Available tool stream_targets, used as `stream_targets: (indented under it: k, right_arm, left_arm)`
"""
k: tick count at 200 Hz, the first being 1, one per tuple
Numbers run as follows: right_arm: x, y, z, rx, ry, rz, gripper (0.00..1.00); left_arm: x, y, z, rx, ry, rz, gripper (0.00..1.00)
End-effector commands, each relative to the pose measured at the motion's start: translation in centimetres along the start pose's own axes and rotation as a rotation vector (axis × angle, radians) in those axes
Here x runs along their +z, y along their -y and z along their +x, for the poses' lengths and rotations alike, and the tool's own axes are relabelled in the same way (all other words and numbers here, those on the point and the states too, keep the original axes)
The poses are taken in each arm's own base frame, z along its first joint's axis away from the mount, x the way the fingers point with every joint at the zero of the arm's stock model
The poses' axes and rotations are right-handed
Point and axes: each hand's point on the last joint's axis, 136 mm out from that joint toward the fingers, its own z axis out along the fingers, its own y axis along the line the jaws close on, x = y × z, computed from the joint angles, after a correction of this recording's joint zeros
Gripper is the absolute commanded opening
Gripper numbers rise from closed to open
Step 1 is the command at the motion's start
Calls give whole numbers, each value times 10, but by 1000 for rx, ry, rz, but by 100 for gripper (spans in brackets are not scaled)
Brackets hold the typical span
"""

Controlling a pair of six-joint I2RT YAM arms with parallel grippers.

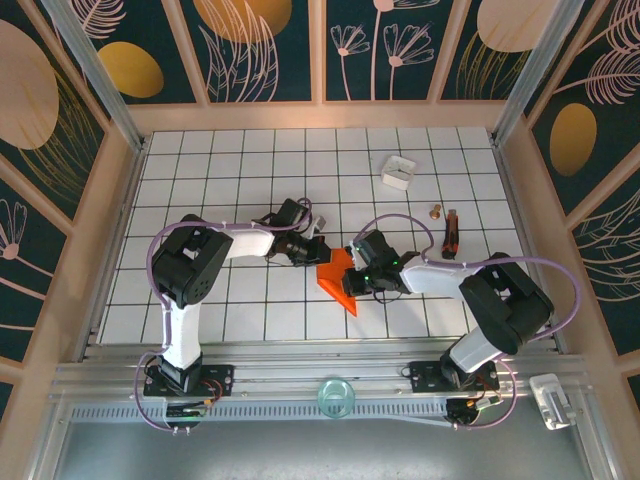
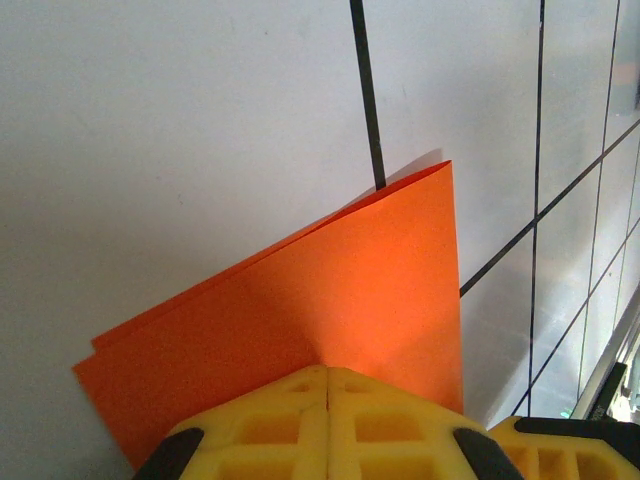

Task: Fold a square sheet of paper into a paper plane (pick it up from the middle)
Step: Perform the third fold on the triangle at the bottom-center of the table.

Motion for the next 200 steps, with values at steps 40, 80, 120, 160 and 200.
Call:
stream_targets:
  k: [40, 80, 120, 160, 200]
  right_arm:
    - [-7, 1, -2, 9, 26, 0, 1]
    - [-6, 2, 0, 10, 23, -1, 1]
    - [0, 6, 4, 18, 9, 10, 1]
    - [2, 13, 9, 26, -4, 39, 0]
    - [4, 18, 16, 34, -22, 55, 0]
  left_arm:
    - [14, -39, 24, -56, -69, -112, 8]
    - [14, -39, 25, -53, -70, -111, 8]
    - [13, -39, 25, -55, -70, -111, 8]
    - [13, -37, 24, -56, -67, -106, 9]
    - [10, -24, 12, -46, -48, -84, 12]
